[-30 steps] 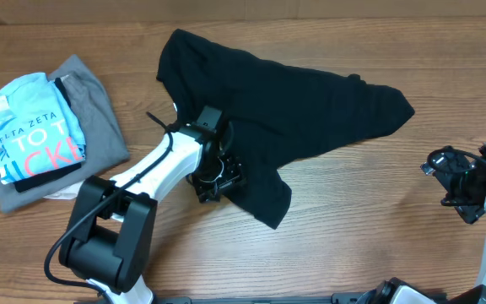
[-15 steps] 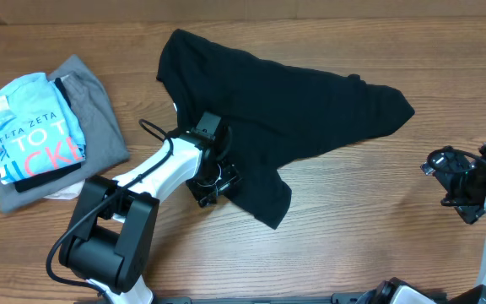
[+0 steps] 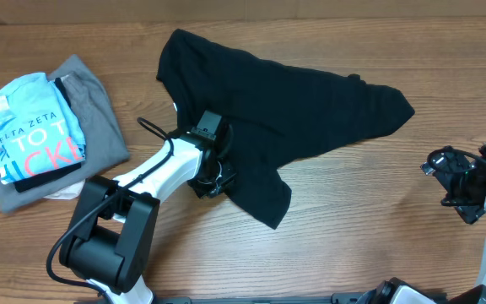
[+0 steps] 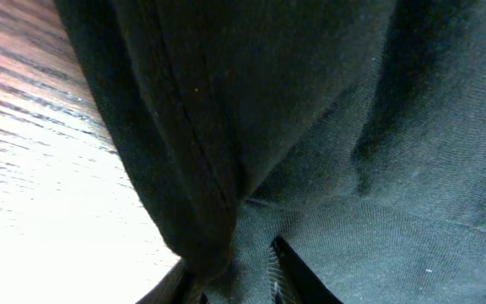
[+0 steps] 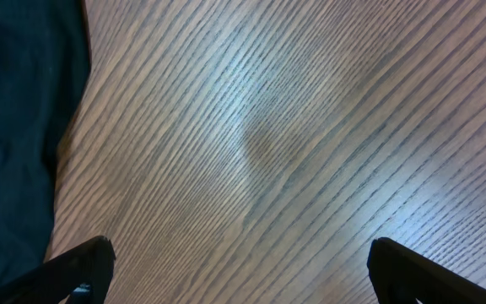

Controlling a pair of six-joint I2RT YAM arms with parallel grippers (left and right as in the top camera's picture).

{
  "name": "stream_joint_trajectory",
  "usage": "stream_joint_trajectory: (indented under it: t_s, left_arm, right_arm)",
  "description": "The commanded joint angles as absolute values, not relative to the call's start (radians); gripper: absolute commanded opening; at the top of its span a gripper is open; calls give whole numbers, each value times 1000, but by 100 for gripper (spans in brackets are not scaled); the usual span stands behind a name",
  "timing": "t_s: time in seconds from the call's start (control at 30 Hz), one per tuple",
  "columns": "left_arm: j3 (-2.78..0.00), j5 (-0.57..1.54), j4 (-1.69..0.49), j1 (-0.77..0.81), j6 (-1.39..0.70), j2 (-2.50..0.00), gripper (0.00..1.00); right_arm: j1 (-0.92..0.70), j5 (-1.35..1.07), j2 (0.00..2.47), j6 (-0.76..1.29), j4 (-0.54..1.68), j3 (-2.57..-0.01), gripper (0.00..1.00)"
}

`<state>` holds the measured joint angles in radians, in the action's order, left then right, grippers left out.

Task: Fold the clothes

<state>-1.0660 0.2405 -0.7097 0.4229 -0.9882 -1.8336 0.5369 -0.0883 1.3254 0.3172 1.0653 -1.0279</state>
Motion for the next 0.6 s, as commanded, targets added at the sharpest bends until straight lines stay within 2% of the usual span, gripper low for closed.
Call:
stream_joint_trajectory:
  t_s: [0.0,0.13,0.33,0.43,0.5,0.57]
  left_arm:
    - [-1055,211,-709,445,-969,-1826,36]
    - [-1055,209,-708,466,-981,-1826,41]
    - [-1055,189,-707,481,-991,-1826,39]
    - [-1055,164,-706,481,-991,-1826,29]
    - [-1055,145,-705,481,-991,-1826,13]
    - [-1055,133,-705,481,-992,-1827,6]
  right_arm:
    - [540,-80,1311,313,1062,-1047,100]
    - [540,-80,1311,313,1062,-1047,100]
    - [540,-80,1311,313,1062,-1047,100]
    - [540,-80,1311,313,1062,-1047,100]
    - [540,-80,1311,313,1062,-1047,100]
    - [540,-80,1311,313,1062,-1047,100]
